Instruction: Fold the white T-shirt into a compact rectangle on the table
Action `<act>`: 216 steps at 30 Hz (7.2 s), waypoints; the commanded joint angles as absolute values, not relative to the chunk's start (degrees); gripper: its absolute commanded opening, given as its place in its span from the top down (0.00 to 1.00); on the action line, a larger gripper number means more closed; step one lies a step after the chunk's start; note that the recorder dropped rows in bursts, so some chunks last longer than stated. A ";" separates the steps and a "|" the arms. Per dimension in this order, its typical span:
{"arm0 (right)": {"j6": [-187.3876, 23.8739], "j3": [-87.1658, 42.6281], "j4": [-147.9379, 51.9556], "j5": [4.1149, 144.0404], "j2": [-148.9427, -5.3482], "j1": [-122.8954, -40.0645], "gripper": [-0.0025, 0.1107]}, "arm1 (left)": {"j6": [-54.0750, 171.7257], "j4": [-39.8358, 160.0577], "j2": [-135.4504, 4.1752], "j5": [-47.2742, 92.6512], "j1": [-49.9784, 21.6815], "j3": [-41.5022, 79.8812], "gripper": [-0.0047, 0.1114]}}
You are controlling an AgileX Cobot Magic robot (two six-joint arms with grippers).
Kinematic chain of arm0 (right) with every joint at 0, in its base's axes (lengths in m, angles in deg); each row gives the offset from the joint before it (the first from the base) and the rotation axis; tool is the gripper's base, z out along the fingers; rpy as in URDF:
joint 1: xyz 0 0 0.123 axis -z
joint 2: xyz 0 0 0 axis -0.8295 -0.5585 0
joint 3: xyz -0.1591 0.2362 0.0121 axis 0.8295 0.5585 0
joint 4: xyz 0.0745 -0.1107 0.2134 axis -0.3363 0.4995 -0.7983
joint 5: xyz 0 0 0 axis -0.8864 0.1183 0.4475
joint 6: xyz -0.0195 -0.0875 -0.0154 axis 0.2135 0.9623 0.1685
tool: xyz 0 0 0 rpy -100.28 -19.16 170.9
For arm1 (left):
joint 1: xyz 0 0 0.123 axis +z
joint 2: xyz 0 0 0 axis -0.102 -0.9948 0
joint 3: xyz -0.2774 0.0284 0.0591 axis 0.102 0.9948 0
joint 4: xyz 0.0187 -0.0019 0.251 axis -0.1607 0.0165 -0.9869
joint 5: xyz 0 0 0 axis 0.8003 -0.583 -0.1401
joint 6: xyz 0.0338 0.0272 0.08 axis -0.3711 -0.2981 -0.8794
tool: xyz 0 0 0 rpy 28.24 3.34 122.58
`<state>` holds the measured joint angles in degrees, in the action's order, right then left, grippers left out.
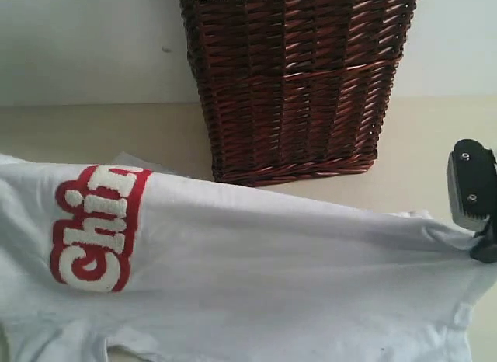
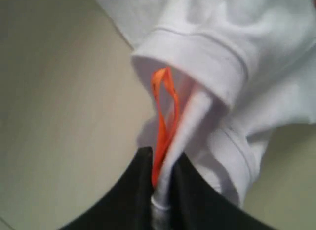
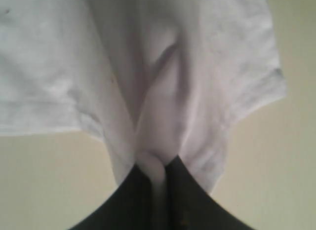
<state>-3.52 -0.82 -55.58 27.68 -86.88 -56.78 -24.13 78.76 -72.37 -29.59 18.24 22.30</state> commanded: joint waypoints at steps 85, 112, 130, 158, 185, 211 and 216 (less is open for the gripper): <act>-21.36 -4.70 -65.29 4.11 -28.48 -56.36 0.98 | 5.31 96.14 0.59 -47.27 18.24 19.05 0.96; -15.35 14.73 -58.60 13.05 -22.03 -56.36 0.98 | -0.88 94.35 0.46 -43.50 18.24 52.79 0.96; -11.70 18.27 -58.49 37.01 -41.55 -56.36 0.98 | -13.80 102.34 -28.02 -23.99 18.24 56.72 0.96; -20.99 18.27 -62.95 82.72 -70.23 -56.36 0.52 | -54.41 146.79 -66.49 -2.60 18.24 56.59 0.59; -33.68 18.27 -64.37 26.34 -30.81 -56.36 0.98 | -28.04 135.99 -42.40 -35.05 18.24 57.74 0.96; -45.50 18.27 -64.53 30.43 -5.35 -41.58 0.98 | -17.87 112.26 -11.10 -5.86 18.55 63.70 0.96; -45.60 18.27 -64.53 30.43 -5.35 -41.58 0.98 | -17.87 108.98 -10.89 -5.86 18.55 63.70 0.96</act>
